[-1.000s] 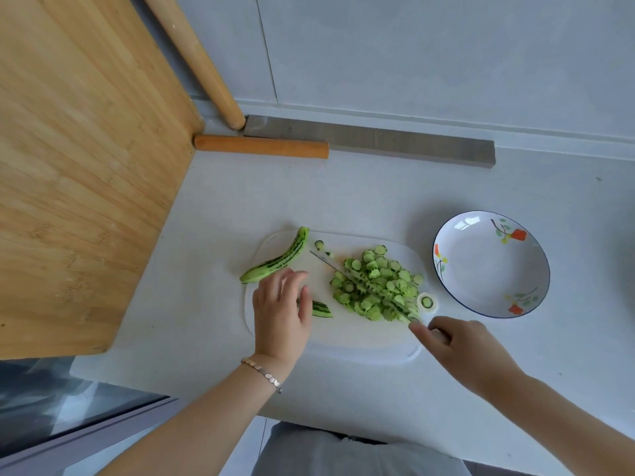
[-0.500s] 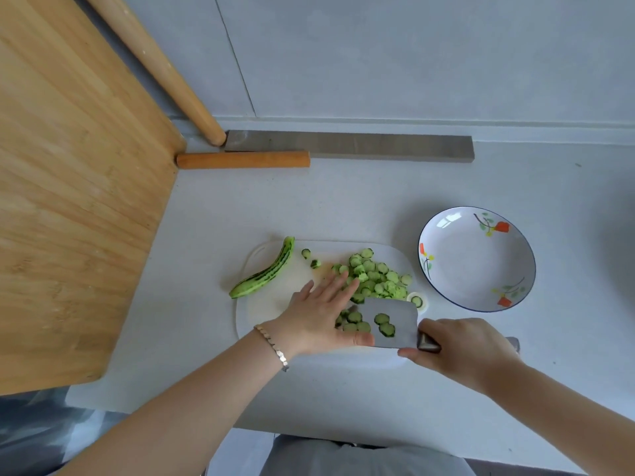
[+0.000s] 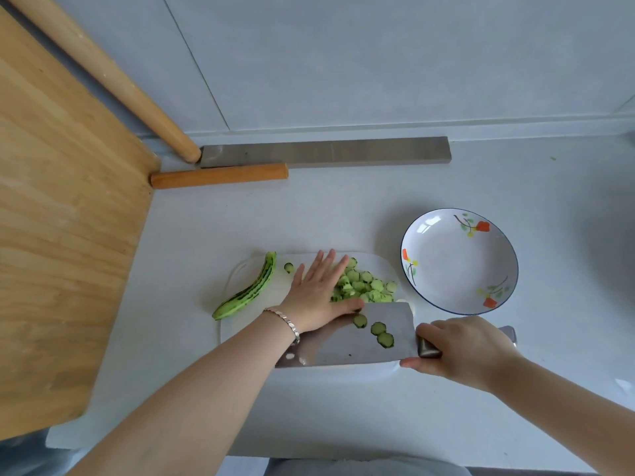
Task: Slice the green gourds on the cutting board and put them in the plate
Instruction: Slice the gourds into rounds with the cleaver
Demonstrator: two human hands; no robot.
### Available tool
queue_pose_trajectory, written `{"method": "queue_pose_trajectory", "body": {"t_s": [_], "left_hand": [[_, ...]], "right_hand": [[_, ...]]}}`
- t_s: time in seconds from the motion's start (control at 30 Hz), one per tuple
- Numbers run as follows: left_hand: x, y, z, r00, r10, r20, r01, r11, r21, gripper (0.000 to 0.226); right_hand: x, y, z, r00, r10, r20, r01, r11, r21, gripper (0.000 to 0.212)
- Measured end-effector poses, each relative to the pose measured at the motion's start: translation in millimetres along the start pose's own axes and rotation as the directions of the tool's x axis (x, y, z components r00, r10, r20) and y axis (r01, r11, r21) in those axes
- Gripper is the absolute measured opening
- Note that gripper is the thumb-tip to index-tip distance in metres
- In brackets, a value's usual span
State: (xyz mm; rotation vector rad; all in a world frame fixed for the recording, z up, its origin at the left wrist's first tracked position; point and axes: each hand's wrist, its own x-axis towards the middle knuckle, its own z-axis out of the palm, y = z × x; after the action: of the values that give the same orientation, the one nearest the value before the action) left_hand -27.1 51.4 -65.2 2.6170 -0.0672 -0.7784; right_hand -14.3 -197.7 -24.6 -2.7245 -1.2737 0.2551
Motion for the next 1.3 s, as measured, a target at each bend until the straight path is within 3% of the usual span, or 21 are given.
{"method": "queue_pose_trajectory", "body": {"t_s": [0.07, 0.13, 0.2, 0.33, 0.43, 0.57, 0.73, 1.0, 1.07, 1.13, 1.23, 1.3], "left_hand": [[6.6, -4.1, -0.1, 1.0, -0.024, 0.001, 0.024, 1.0, 0.011, 0.085], [9.7, -6.5, 2.6, 0.999, -0.029, 0.022, 0.028, 0.999, 0.045, 0.081], [10.6, -9.3, 4.6, 0.998, -0.056, 0.012, 0.055, 0.996, 0.065, 0.076], [6.7, -5.1, -0.9, 0.982, -0.082, -0.173, 0.079, 0.997, -0.024, 0.067], [-9.1, 17.5, -6.8, 0.976, 0.07, -0.207, -0.094, 0.99, -0.108, 0.079], [-29.8, 40.7, 3.3, 0.966, 0.258, -0.02, -0.256, 0.964, 0.073, 0.095], [-17.4, 30.6, 13.6, 0.994, 0.065, 0.089, -0.072, 0.994, 0.08, 0.087], [6.5, 0.4, 4.7, 0.998, -0.05, 0.04, 0.043, 0.987, 0.155, 0.075], [6.0, -2.4, 1.9, 0.998, -0.056, -0.011, 0.057, 0.989, 0.135, 0.073], [2.3, -3.7, -5.2, 0.987, -0.027, -0.157, 0.034, 0.998, 0.044, 0.067], [-12.5, -5.2, -27.3, 0.857, -0.032, -0.515, -0.032, 0.993, -0.116, 0.033], [-28.6, -8.5, -40.1, 0.777, -0.166, -0.607, 0.049, 0.978, -0.205, 0.016]], "right_hand": [[-1.2, -0.9, -2.0, 0.997, -0.075, 0.007, 0.075, 0.997, -0.014, 0.087], [0.9, -0.2, 0.3, 0.997, -0.058, 0.046, 0.061, 0.996, -0.059, 0.079], [-0.2, 8.7, 15.2, 0.996, -0.077, -0.049, 0.074, 0.996, -0.055, 0.076], [-1.2, 5.7, 11.1, 0.987, -0.114, -0.117, 0.108, 0.993, -0.055, 0.075], [2.5, 3.6, 13.6, 0.984, -0.099, -0.15, 0.088, 0.993, -0.077, 0.077], [13.0, -0.8, 17.7, 0.989, -0.053, -0.14, 0.048, 0.998, -0.04, 0.077], [20.3, -6.0, 17.2, 0.99, -0.099, -0.101, 0.094, 0.994, -0.054, 0.076], [2.3, 1.3, 18.1, 0.977, -0.194, -0.083, 0.19, 0.98, -0.058, 0.073], [-2.7, 5.5, 12.0, 0.98, -0.18, -0.089, 0.176, 0.983, -0.05, 0.073], [-7.3, 10.8, 8.3, 0.985, -0.141, -0.103, 0.136, 0.989, -0.055, 0.075], [-9.6, 2.3, -17.1, 0.999, 0.026, 0.04, -0.024, 0.998, -0.052, 0.077], [-16.6, -4.0, -19.7, 0.975, 0.142, 0.172, -0.137, 0.99, -0.037, 0.06]]}}
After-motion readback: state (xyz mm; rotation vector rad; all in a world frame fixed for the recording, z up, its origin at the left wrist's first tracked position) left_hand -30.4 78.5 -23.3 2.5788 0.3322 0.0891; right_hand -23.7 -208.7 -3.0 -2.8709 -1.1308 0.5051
